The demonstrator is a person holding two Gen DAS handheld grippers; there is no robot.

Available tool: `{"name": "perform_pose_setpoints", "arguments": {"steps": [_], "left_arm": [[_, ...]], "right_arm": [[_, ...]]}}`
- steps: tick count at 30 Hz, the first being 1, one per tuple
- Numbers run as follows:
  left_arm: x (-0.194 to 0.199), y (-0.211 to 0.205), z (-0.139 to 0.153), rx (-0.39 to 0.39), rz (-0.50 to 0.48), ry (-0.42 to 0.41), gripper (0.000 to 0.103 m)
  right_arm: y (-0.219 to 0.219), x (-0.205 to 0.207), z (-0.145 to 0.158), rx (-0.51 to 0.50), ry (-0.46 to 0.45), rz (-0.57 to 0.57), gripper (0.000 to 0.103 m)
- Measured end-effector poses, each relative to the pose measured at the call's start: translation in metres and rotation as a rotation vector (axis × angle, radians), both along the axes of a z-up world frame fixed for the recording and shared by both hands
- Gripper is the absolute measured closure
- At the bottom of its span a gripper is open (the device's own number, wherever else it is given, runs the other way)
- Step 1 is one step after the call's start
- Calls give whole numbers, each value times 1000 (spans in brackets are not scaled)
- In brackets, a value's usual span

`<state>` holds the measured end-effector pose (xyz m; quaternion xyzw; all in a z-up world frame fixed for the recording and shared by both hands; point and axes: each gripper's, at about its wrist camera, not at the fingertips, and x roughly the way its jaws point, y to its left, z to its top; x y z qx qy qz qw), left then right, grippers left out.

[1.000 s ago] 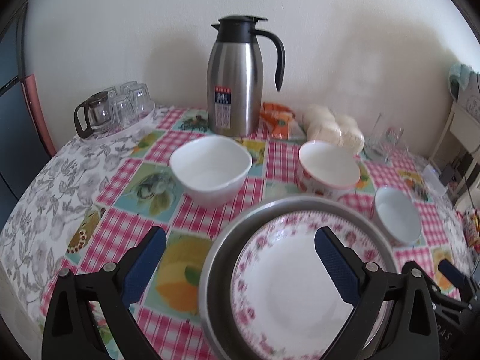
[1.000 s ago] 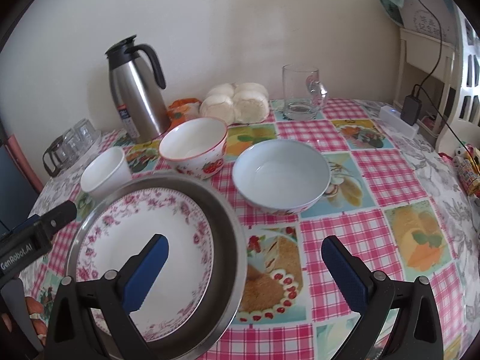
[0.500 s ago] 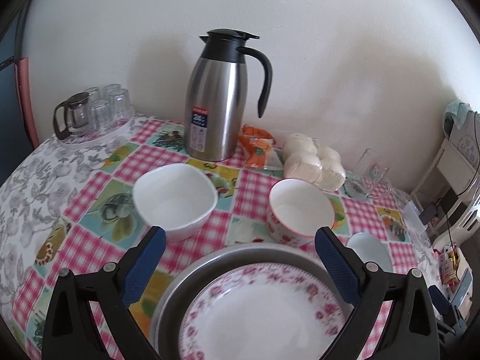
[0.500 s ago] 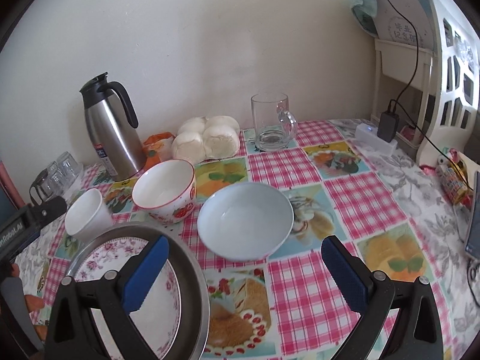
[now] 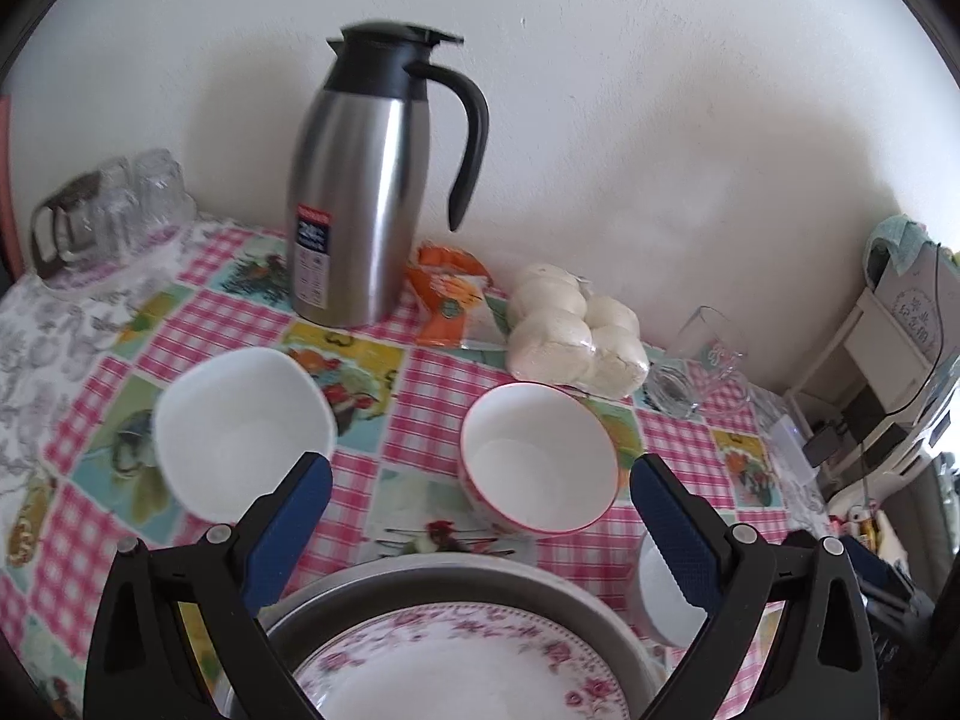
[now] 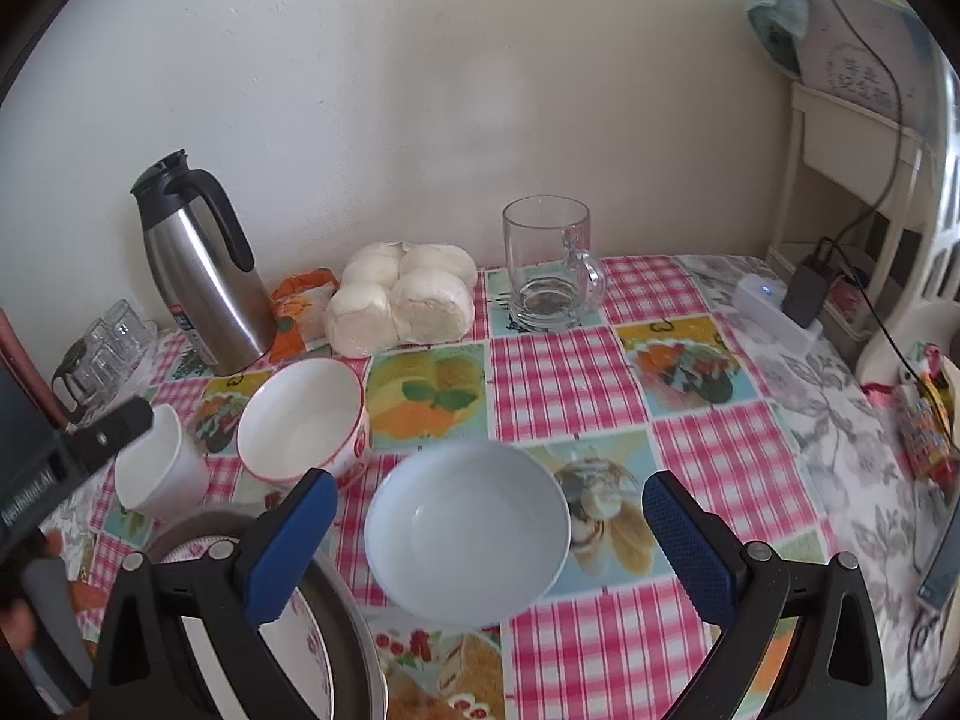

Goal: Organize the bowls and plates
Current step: 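Move both grippers up and over to the red-rimmed white bowl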

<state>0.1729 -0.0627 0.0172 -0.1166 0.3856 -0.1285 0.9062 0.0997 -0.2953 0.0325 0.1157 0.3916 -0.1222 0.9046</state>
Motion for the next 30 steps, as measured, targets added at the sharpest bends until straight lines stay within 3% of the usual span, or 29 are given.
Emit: {"name": "perform_pose_setpoints", "arguments": {"steps": [8, 12, 15, 19, 23, 28, 30], "left_arm": [[27, 6, -11, -61, 1, 8, 3], [42, 4, -15, -79, -8, 45, 3], [51, 4, -18, -100, -18, 74, 3], [59, -5, -17, -35, -26, 92, 3], [63, -9, -18, -33, -32, 105, 4], [66, -15, -19, -89, -77, 128, 4], [69, -17, -23, -95, -88, 154, 11]], "right_arm": [[0, 42, 19, -30, -3, 54, 0], [10, 64, 31, -76, 3, 91, 0], [13, 78, 38, -57, 1, 103, 0], [11, 96, 42, -6, 27, 94, 0], [11, 109, 38, -19, 57, 98, 0], [12, 118, 21, -44, 105, 83, 0], [12, 120, 13, -49, 121, 73, 0]]}}
